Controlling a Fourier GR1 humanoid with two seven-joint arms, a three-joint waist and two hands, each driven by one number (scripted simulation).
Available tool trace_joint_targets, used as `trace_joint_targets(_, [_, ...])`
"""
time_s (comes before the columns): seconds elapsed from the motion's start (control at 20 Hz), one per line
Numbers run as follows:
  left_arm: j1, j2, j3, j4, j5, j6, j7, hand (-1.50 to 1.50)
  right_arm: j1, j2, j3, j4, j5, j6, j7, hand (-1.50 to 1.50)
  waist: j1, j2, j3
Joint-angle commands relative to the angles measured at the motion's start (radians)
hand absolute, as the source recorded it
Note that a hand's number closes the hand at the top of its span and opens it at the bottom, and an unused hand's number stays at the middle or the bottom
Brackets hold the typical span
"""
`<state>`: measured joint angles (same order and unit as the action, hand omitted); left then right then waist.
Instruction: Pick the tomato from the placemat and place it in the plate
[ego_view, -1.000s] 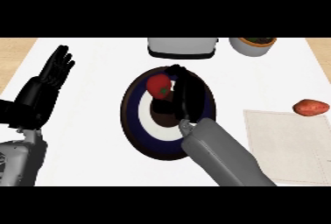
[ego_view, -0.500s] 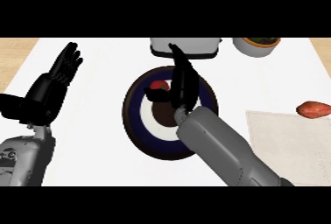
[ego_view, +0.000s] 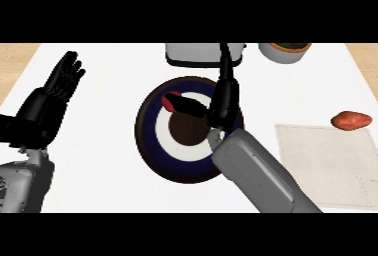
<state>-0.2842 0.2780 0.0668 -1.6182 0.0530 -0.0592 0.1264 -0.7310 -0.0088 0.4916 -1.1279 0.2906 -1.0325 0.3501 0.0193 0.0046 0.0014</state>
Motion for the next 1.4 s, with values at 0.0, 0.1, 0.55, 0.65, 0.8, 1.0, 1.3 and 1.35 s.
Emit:
trace_joint_targets(0.0, [0.038, -0.007, 0.005, -0.025, -0.004, 0.002, -0.012, 0.0, 0.156, -0.024, -0.057, -0.134, -0.086, -0.02, -0.121, -1.5, -0.019, -0.004, 0.0])
trace_joint_targets(0.1, [-0.044, -0.003, 0.009, 0.023, -0.029, 0.024, 0.026, 0.0, 0.231, -0.032, -0.054, -0.207, -0.09, -0.013, -0.174, -1.5, -0.026, -0.004, 0.0])
trace_joint_targets(0.55, [0.1, -0.023, 0.022, -0.039, -0.002, -0.019, -0.036, 0.0, 0.635, -0.176, -0.171, -0.477, -0.349, 0.216, -0.544, -1.5, -0.022, -0.005, 0.0])
trace_joint_targets(0.65, [0.032, 0.007, 0.055, 0.031, -0.006, -0.021, -0.03, 0.0, 0.727, -0.237, -0.201, -0.527, -0.385, 0.283, -0.57, -1.5, -0.031, -0.005, 0.0])
trace_joint_targets(0.8, [-0.034, -0.004, 0.043, 0.029, -0.018, -0.012, 0.014, 0.0, 0.797, -0.21, -0.226, -0.516, -0.393, 0.32, -0.645, -1.5, -0.027, -0.005, -0.001])
trace_joint_targets(1.0, [0.031, -0.002, 0.064, -0.026, 0.005, -0.032, 0.018, 0.0, 0.938, -0.3, -0.263, -0.675, -0.416, 0.403, -0.62, -1.5, -0.028, -0.006, -0.001])
trace_joint_targets(1.3, [-0.015, -0.031, 0.034, 0.029, -0.061, -0.005, 0.004, 0.0, 1.002, -0.277, -0.399, -0.558, -0.484, 0.524, -0.811, -1.5, -0.028, -0.005, -0.001])
trace_joint_targets(1.35, [-0.008, -0.042, 0.019, -0.026, -0.054, -0.002, 0.035, 0.0, 1.04, -0.291, -0.402, -0.571, -0.472, 0.532, -0.846, -1.5, -0.028, -0.006, -0.001])
